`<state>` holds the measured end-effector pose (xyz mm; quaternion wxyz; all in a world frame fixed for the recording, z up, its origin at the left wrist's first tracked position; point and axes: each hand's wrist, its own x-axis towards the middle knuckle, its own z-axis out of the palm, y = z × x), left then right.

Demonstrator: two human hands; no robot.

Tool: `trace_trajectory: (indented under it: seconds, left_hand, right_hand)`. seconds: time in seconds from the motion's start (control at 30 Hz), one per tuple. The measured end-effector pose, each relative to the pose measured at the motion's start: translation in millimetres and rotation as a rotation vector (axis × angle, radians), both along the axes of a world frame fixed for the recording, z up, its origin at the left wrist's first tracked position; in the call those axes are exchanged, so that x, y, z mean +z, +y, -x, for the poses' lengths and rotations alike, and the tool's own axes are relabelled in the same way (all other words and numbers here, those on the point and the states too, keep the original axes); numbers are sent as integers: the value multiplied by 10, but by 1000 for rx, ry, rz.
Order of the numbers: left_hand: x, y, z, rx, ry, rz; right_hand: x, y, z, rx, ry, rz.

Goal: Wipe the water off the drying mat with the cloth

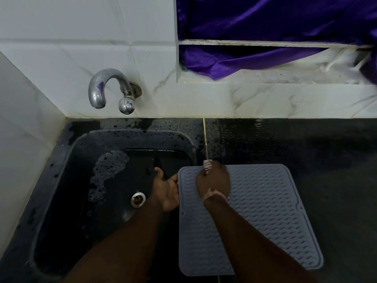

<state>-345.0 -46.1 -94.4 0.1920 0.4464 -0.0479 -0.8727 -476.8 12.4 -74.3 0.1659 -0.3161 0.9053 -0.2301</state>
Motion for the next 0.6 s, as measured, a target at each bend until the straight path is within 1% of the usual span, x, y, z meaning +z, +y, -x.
trace_trajectory:
  seconds: [0.07, 0.13, 0.2, 0.27, 0.3, 0.37, 0.4, 0.43, 0.47, 0.5, 0.57, 0.6]
  left_hand:
    - [-46, -19, -15, -13, 21, 9]
    - [-87, -37, -47, -17, 46, 23]
    - [-98, -19, -80, -7, 79, 23]
    - [-113, -7, -79, 73, 100, 21]
    - [-133, -11, -73, 119, 77, 25]
    - [-157, -39, -55, 166, 30, 14]
    - [-146, -62, -40, 183, 50, 2]
    - [-106, -70, -27, 160, 62, -6]
    - [-66, -63, -16, 111, 75, -9]
    - [-12, -60, -17, 47, 41, -2]
    - [28, -39, -17, -31, -38, 21]
    - [40, -15, -9, -60, -68, 34]
  right_hand:
    - [20, -123, -215, 85, 19, -2]
    - [48, -204, -380, 218, 39, -43]
    - [82, -265, -517, 338, 6, -88]
    - [174, -334, -638, 402, -58, -130]
    - [195, -370, -662, 381, -175, -113]
    - [244, -417, -590, 232, -619, -5]
    - [245, -405, -495, 174, -780, 51]
    - [252, -363, -366, 121, -873, 140]
    - [273, -273, -196, 62, -898, 218]
    - [332, -158, -18, 25, -894, 278]
    - [468, 178, 399, -31, -811, 264]
    - [495, 368, 625, -99, -757, 230]
